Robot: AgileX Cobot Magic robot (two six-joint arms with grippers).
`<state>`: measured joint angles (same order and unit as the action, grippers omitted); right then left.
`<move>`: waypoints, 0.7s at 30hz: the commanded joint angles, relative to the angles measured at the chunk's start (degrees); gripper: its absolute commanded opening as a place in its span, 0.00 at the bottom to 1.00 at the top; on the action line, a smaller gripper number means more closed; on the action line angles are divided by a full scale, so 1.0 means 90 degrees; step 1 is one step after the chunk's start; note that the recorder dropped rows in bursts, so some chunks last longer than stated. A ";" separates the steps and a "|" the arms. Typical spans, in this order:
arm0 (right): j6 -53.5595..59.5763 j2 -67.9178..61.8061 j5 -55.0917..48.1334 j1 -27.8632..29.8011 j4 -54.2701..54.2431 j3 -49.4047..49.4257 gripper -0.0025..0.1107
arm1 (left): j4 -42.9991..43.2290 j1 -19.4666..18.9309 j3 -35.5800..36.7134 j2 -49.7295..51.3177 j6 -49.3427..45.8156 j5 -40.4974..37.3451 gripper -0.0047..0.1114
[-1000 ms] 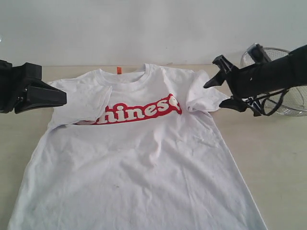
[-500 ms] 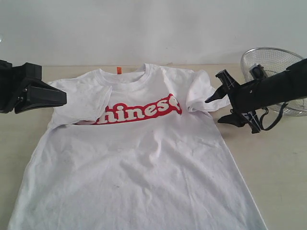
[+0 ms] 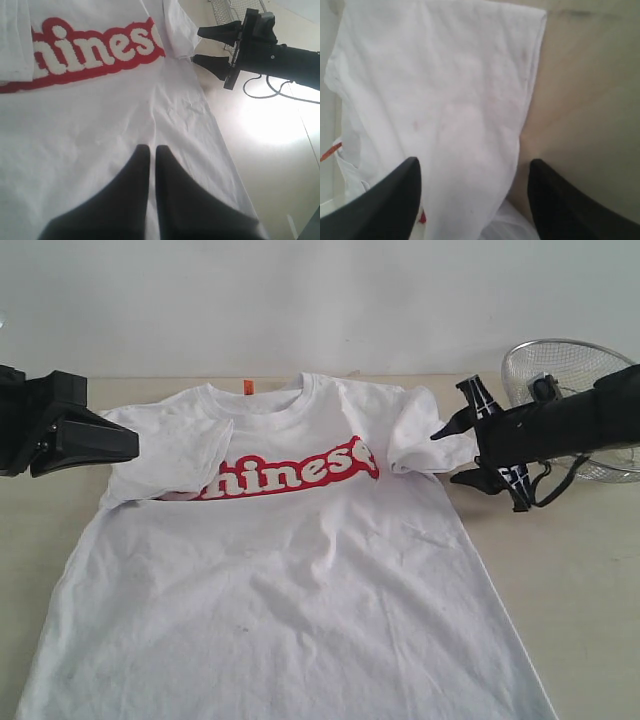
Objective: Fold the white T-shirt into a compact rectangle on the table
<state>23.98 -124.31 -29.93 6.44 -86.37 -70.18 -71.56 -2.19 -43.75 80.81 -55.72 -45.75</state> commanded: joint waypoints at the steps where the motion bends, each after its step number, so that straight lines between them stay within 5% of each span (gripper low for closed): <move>1: 0.0411 -0.0298 0.0524 0.0034 -0.0179 0.0008 0.55 | 0.0025 0.0030 0.0037 -0.0043 -0.0072 0.0012 0.08; 13: 0.0618 -0.0402 0.1038 0.0022 -0.0177 -0.0534 0.52 | 0.0025 0.0030 0.0037 -0.0043 -0.0071 0.0026 0.08; 21: 0.0994 -0.0858 0.1015 -0.0348 -0.0193 -0.1175 0.05 | 0.0025 0.0030 0.0037 -0.0043 -0.0071 0.0066 0.08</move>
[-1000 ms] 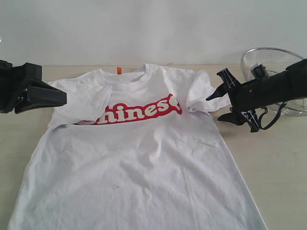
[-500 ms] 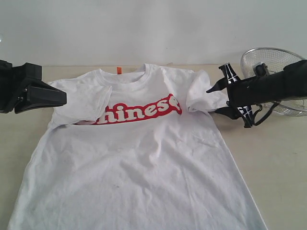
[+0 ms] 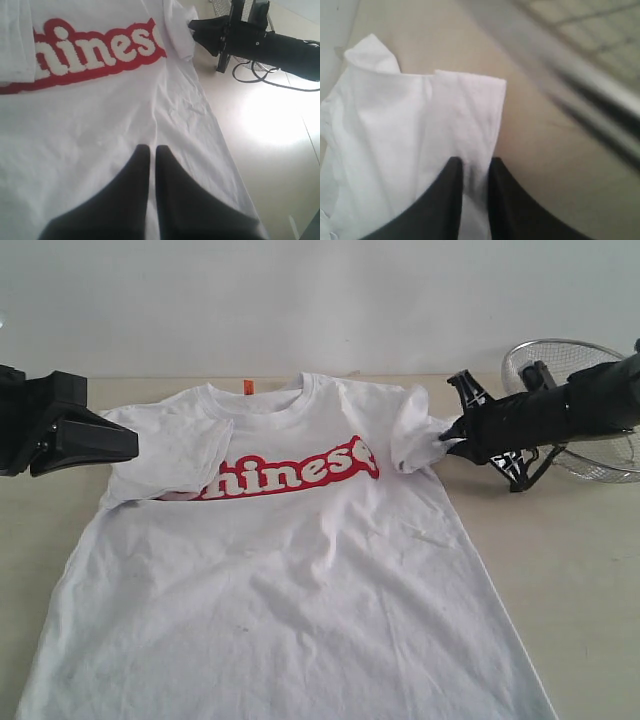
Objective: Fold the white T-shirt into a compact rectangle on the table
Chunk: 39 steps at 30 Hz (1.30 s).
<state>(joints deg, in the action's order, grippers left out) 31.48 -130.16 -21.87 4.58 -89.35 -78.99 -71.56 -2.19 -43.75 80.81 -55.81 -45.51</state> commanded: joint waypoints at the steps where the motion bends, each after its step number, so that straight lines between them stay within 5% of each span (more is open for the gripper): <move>1: 0.0288 -0.0195 0.0119 -0.0168 0.0138 -0.0294 0.02 | 0.0025 0.0030 0.0037 -0.0043 -0.0061 0.0039 0.08; 10: 0.0282 0.0047 -0.0241 -0.0195 0.0135 -0.1141 0.02 | 0.0025 0.0030 0.0037 -0.0043 -0.0061 0.0065 0.08; 39: 0.0527 0.0425 -0.0569 -0.0209 0.0162 -0.1313 0.02 | 0.0025 0.0030 0.0037 -0.0031 -0.0076 0.0077 0.08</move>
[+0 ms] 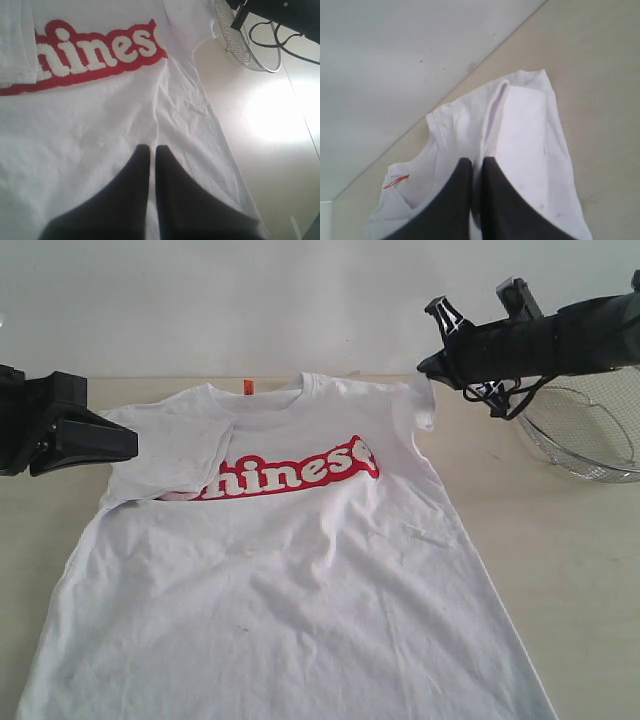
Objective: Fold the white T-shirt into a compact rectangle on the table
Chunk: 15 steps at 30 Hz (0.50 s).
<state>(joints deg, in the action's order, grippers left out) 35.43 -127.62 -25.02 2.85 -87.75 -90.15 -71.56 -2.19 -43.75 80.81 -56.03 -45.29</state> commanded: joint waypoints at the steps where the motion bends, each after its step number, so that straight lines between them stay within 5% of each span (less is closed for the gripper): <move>1: 0.0112 0.0142 -0.0232 -0.0063 -0.0016 -0.0073 0.02 | 0.0025 0.0030 0.0037 -0.0020 -0.0051 0.0052 0.08; 15: 0.1094 0.0130 0.0416 -0.0890 -0.0016 -0.0073 0.08 | 0.0007 0.0030 0.0037 0.0179 -0.0061 -0.0098 0.08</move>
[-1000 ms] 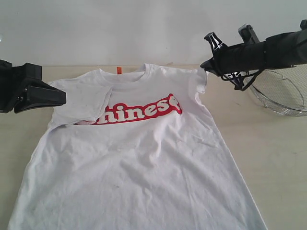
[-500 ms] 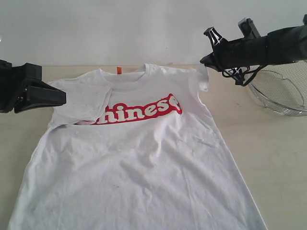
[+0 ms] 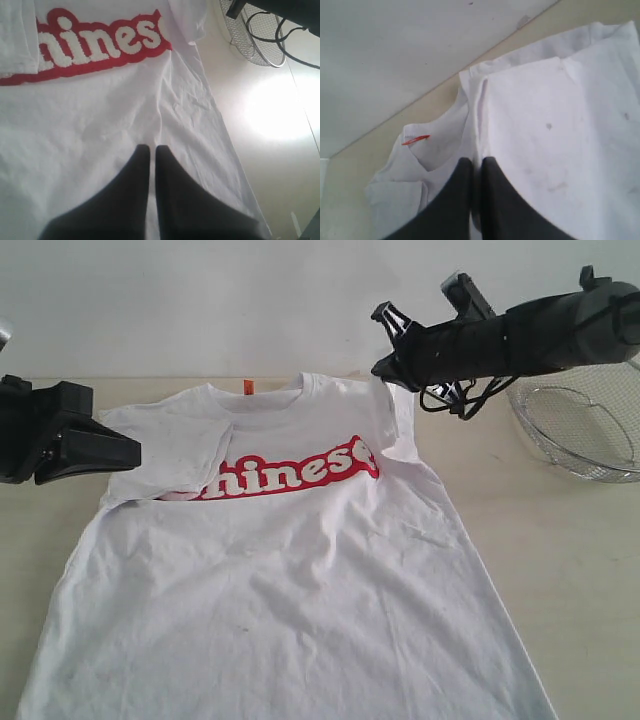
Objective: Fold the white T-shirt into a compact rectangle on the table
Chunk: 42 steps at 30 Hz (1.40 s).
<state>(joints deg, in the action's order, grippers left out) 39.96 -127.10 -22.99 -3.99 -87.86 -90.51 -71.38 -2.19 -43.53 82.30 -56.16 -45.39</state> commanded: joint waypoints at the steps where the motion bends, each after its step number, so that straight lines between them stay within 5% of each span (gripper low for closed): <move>1: 0.0623 0.0073 0.0140 -0.0141 -0.0004 -0.0033 0.14 | -0.0014 0.0030 0.0013 0.0014 -0.0047 -0.0103 0.08; 6: 0.0623 0.0073 0.0103 -0.0141 -0.0004 -0.0033 0.57 | -0.0014 0.0030 0.0013 0.0014 -0.0047 -0.0116 0.08; 8: 0.0623 0.0073 0.0063 -0.0141 0.0019 -0.0033 0.62 | -0.0014 0.0030 0.0013 0.0014 -0.0047 -0.0116 0.08; 14: 0.0579 0.0112 -0.0112 -0.0071 0.0019 -0.0033 0.45 | -0.0014 0.0030 0.0013 0.0014 -0.0047 -0.0102 0.08; 20: -0.0059 0.0013 -0.0535 -0.0031 0.1300 -0.0021 0.02 | -0.0014 0.0030 0.0013 0.0014 -0.0047 -0.0102 0.08; 42: -0.0467 -0.0623 -0.0797 -0.0447 0.1805 -0.0010 0.02 | -0.0014 0.0030 0.0013 0.0014 -0.0047 -0.0114 0.08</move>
<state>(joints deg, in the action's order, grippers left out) 36.81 -131.90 -28.53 -8.00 -73.08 -90.61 -71.38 -2.19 -43.53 82.30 -56.16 -45.87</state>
